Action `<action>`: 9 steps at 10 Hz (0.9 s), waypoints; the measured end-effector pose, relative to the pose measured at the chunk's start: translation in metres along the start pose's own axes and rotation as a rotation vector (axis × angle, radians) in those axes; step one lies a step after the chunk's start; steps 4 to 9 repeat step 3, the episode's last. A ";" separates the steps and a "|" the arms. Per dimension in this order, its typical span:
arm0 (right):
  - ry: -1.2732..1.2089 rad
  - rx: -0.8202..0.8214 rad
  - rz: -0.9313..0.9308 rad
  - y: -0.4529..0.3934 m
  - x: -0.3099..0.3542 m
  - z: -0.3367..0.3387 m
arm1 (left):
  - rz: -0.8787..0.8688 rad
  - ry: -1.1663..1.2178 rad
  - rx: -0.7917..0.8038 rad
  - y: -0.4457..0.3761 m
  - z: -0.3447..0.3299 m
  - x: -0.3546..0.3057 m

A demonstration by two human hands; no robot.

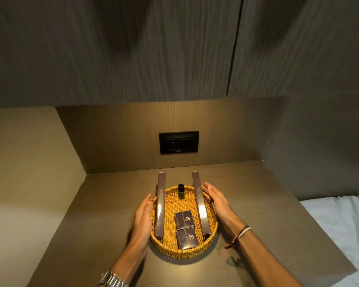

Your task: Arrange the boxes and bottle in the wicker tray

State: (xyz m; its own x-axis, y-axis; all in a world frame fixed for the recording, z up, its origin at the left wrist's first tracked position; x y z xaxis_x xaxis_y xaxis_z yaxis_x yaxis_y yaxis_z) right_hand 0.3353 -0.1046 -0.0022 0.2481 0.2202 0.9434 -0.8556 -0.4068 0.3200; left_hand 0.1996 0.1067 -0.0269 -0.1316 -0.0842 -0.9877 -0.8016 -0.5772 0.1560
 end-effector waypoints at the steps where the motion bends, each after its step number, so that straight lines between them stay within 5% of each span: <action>1: 0.026 0.062 0.017 0.001 0.006 -0.008 | -0.007 -0.006 -0.038 0.010 0.005 -0.003; 9: 0.112 -0.036 0.113 0.015 0.022 0.004 | -0.112 -0.161 -0.065 0.021 0.009 -0.031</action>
Point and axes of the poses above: each hand's wrist, its own y-axis away from the middle knuckle, its own z-axis out of the back of the hand, x = y × z, the point moved 10 cm from there along -y, towards the middle knuckle, and after that the axes turned 5 degrees about -z, right-handed, at the moved point
